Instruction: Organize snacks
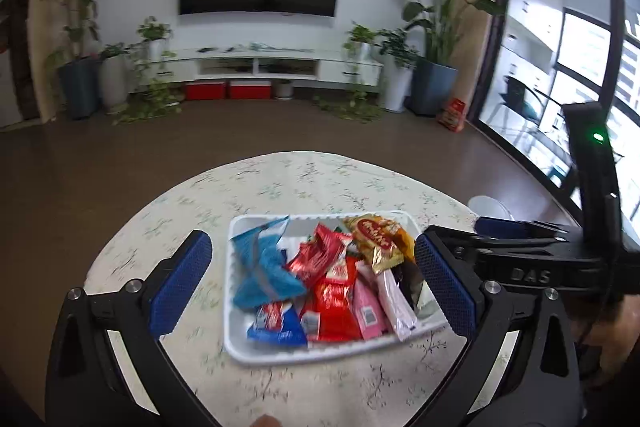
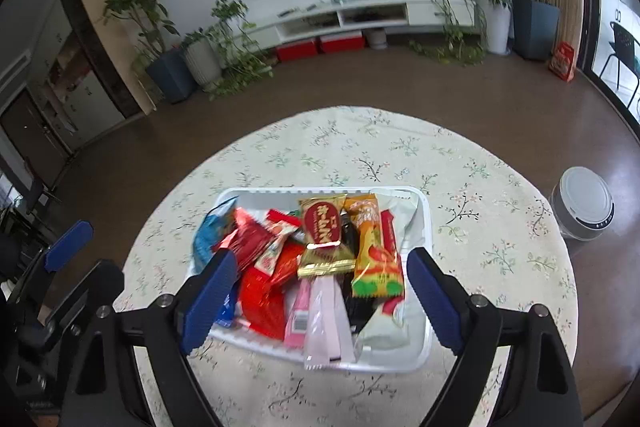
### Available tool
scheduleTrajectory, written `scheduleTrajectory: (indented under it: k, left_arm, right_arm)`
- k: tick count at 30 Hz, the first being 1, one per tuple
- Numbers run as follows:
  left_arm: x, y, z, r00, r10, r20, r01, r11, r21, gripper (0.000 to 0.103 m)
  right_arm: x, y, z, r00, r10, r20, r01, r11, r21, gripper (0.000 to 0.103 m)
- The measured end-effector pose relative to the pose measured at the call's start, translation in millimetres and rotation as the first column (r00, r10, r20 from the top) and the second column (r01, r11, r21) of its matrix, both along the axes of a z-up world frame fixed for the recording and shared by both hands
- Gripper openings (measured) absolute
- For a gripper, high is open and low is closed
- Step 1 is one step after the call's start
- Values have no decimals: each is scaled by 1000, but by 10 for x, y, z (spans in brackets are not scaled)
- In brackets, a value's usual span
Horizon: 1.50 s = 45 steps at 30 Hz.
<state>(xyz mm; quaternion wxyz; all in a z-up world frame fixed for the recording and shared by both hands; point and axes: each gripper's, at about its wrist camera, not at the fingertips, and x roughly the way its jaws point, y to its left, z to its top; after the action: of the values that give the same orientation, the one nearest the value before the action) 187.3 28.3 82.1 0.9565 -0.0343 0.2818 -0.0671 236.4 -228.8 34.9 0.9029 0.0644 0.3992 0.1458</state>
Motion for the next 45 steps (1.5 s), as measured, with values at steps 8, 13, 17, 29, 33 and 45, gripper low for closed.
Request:
scheduleTrajectory:
  k: [8, 13, 17, 29, 33, 45]
  left_arm:
    - [-1153, 139, 68, 975, 196, 105, -196, 981, -5, 103]
    - [-1629, 203, 2, 975, 217, 52, -216, 976, -22, 103]
    - [-1970, 192, -37, 976, 215, 24, -215, 976, -19, 103]
    - [-2437, -299, -362, 985, 151, -78, -150, 988, 27, 103]
    - [-2489, -368, -350, 987, 146, -63, -143, 988, 48, 103]
    - [-2399, -347, -364, 987, 145, -63, -142, 988, 55, 103]
  right_arm:
    - [-954, -156, 215, 986, -39, 164, 44, 999, -27, 91]
    - [-1502, -176, 285, 970, -48, 240, 60, 997, -43, 93]
    - [-1854, -184, 318, 959, -54, 280, 71, 996, -49, 94]
    - [-2549, -25, 171, 945, -64, 320, 103, 989, -106, 100]
    - [-2616, -23, 123, 950, -85, 301, 126, 985, -119, 100]
    - [-2643, -69, 91, 955, -115, 275, 154, 980, -126, 101]
